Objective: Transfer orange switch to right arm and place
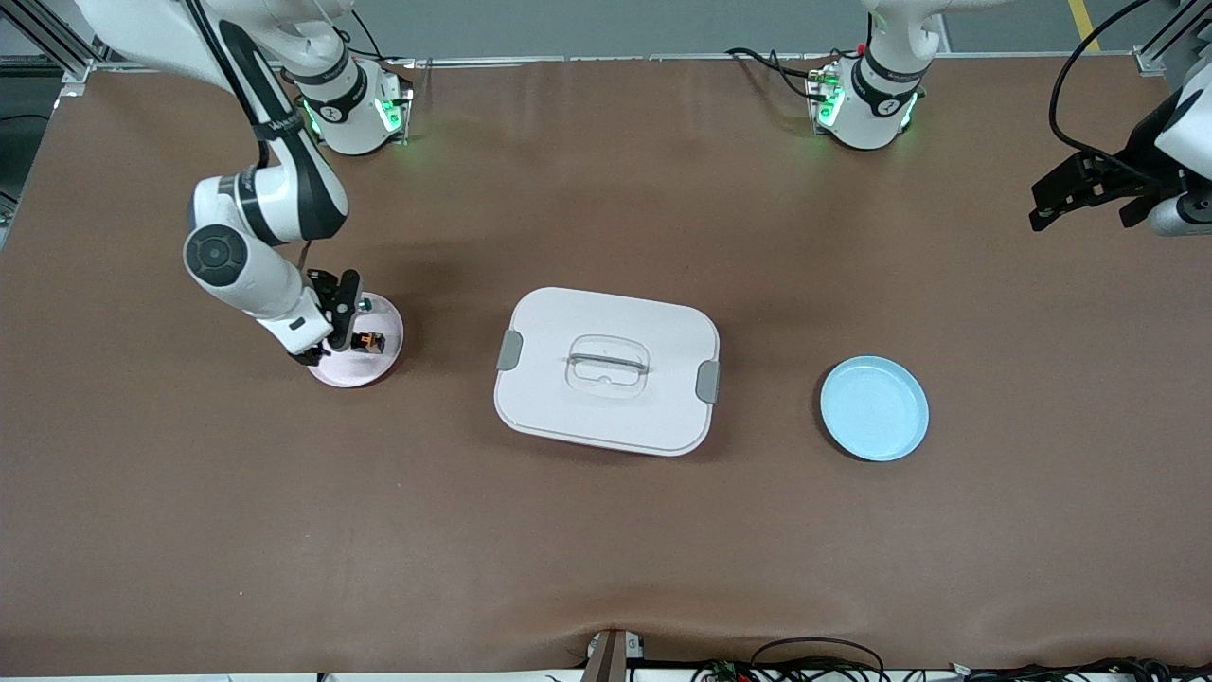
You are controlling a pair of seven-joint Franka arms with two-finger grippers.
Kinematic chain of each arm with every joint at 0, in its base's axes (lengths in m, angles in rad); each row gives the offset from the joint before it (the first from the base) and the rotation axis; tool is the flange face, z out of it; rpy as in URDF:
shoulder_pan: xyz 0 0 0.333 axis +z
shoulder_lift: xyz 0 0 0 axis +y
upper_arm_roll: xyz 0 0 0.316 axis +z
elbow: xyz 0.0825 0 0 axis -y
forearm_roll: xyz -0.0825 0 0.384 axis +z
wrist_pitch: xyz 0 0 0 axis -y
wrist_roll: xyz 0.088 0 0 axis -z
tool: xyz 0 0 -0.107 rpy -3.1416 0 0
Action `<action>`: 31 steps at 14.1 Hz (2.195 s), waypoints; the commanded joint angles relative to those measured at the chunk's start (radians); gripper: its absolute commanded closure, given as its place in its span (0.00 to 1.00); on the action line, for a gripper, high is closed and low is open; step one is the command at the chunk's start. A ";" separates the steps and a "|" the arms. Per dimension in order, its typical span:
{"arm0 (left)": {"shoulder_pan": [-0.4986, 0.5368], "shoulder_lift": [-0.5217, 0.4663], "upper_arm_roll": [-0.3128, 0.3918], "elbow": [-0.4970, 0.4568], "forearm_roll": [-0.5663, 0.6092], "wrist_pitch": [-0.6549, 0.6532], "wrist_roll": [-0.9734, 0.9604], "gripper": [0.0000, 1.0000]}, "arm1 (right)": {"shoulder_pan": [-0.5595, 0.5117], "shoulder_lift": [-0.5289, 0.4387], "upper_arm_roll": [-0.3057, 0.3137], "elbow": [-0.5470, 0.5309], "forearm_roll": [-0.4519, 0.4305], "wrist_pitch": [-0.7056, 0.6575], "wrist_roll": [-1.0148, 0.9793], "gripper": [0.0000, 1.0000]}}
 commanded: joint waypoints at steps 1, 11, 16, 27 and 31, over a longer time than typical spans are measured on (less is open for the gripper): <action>0.003 -0.020 -0.001 -0.011 -0.009 -0.016 0.024 0.00 | -0.015 -0.034 0.011 0.085 0.007 -0.158 0.022 0.00; 0.000 -0.008 -0.003 -0.011 -0.009 -0.008 0.022 0.00 | -0.127 -0.148 0.005 0.324 0.030 -0.603 0.365 0.00; -0.002 -0.008 -0.003 -0.011 -0.009 -0.008 0.022 0.00 | -0.163 -0.174 0.005 0.435 0.057 -0.758 0.558 0.00; -0.005 -0.011 -0.018 -0.014 -0.009 -0.014 0.010 0.00 | -0.155 -0.221 0.015 0.501 0.085 -0.832 0.996 0.00; 0.003 -0.015 -0.015 -0.011 -0.009 -0.013 0.002 0.00 | -0.169 -0.218 0.005 0.559 0.102 -0.838 1.101 0.00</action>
